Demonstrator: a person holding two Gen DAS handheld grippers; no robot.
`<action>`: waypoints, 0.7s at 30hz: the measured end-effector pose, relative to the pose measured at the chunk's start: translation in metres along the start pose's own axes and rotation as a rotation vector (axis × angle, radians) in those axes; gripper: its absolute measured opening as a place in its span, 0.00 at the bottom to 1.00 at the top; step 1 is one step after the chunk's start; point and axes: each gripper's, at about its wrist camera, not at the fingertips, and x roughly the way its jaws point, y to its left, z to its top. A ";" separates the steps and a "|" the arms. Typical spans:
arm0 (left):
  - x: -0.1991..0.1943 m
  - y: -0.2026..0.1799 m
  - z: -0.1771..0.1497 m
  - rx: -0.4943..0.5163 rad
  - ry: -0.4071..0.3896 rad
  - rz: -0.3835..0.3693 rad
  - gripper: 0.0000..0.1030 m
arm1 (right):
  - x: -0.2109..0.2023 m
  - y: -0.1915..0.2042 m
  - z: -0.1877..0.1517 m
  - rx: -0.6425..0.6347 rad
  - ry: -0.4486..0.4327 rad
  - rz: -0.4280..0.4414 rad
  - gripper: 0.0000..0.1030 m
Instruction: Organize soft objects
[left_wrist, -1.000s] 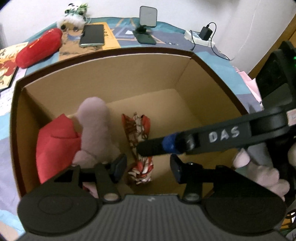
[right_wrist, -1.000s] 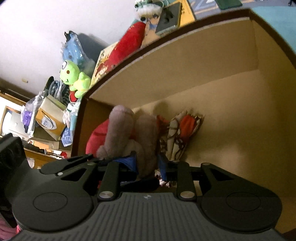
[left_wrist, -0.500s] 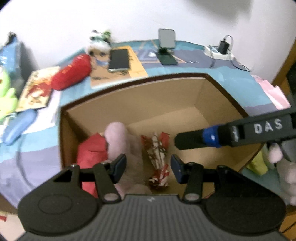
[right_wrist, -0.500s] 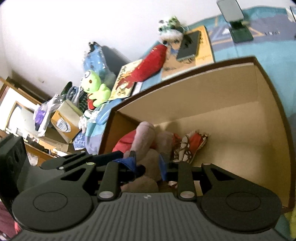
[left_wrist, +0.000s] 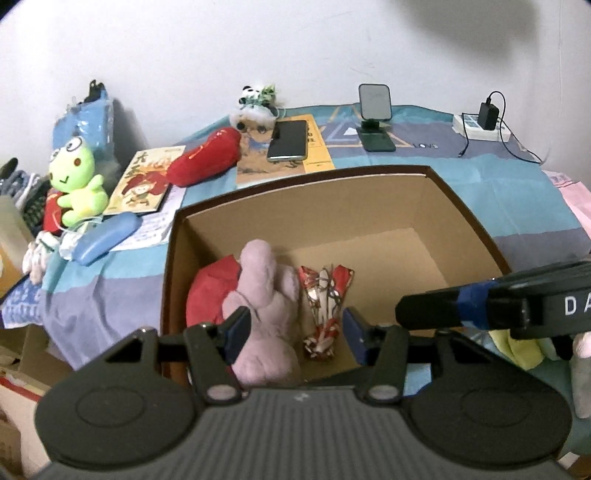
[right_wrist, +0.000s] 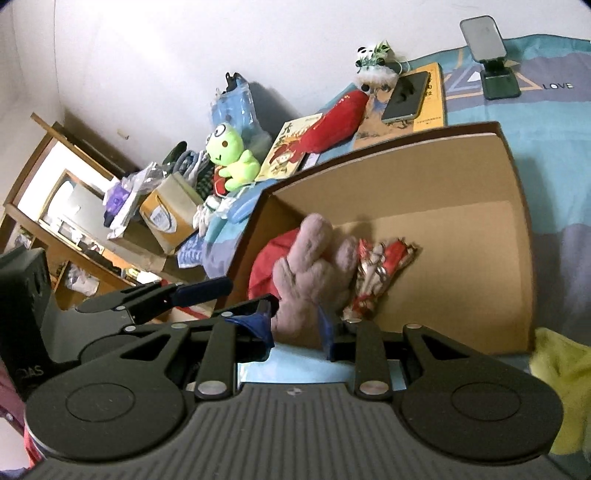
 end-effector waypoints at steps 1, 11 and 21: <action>-0.002 -0.005 -0.002 0.000 0.000 0.006 0.51 | -0.003 -0.001 -0.003 -0.007 0.004 -0.008 0.11; -0.008 -0.051 -0.030 -0.006 0.047 0.001 0.51 | -0.029 -0.037 -0.037 -0.006 0.045 -0.070 0.11; 0.002 -0.110 -0.049 0.038 0.083 -0.102 0.51 | -0.065 -0.082 -0.063 0.042 0.019 -0.198 0.11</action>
